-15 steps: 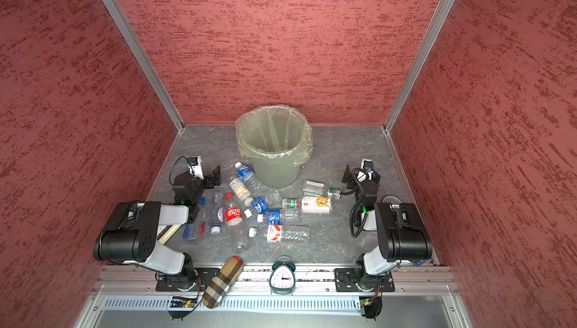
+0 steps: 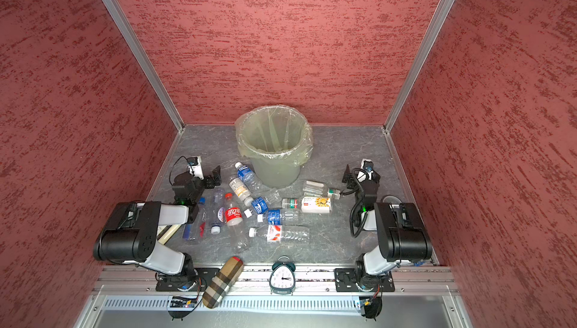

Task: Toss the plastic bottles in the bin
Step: 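Lower both grippers from the raised start pose toward the bottles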

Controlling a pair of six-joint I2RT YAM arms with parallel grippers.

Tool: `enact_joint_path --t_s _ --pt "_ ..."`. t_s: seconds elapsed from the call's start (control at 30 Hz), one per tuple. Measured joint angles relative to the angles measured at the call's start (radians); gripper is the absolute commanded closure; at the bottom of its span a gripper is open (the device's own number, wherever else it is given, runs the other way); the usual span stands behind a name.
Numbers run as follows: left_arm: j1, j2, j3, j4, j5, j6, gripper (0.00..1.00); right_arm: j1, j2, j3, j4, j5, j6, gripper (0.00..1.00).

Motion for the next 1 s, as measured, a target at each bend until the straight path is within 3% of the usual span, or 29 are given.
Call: enact_joint_path --t_s 0.7,0.83,1.0 --pt "0.007 0.000 0.000 0.000 0.011 0.000 0.01 -0.006 0.000 0.000 0.000 -0.004 0.000 0.01" --pt "0.006 -0.014 -0.015 0.011 -0.040 -0.017 0.01 -0.006 0.000 -0.021 0.021 0.000 0.002 0.01" --pt "-0.021 -0.146 -0.044 -0.044 -0.148 -0.027 0.01 -0.006 -0.086 -0.052 -0.018 0.042 0.019 0.01"
